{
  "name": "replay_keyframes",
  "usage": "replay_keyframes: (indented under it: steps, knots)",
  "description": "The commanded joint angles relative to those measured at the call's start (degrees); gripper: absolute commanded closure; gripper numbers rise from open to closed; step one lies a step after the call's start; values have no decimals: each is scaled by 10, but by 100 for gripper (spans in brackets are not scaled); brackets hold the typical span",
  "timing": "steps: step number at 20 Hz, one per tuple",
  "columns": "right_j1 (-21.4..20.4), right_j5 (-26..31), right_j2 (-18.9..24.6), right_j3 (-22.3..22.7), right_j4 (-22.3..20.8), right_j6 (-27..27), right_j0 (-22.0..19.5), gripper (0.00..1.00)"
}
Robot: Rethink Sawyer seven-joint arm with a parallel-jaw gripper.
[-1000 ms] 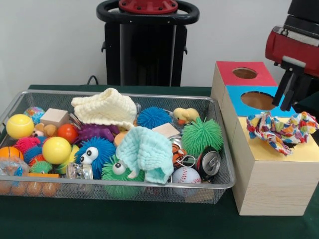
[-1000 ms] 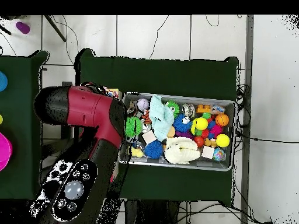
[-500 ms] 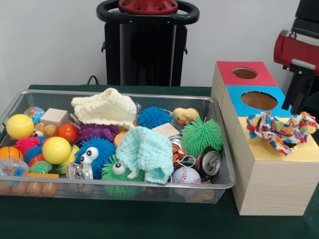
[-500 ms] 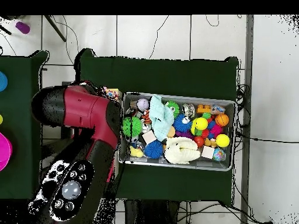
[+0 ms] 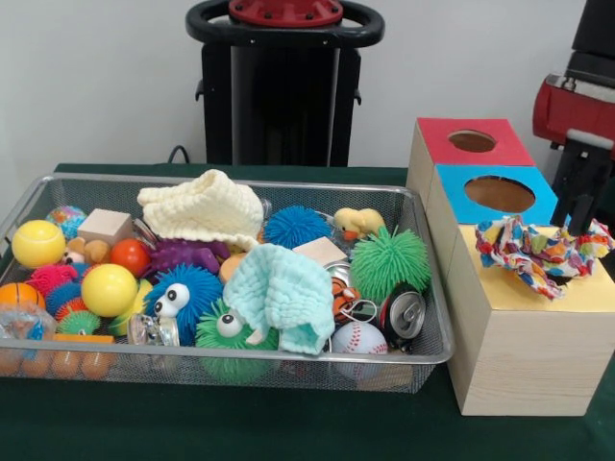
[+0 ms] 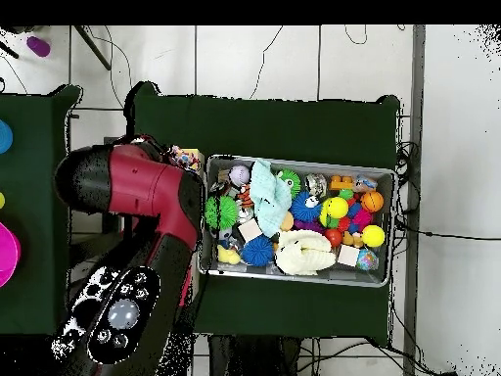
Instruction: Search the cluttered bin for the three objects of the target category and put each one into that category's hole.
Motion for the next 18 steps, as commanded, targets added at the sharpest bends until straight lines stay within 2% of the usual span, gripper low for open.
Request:
replay_keyframes:
  steps: [1,11,18]
  knots:
    - [29,-38,96,83,17,123,-15,100]
    - [26,-27,94,85,9,111,-19,100]
    - [12,-24,125,104,24,105,-32,100]
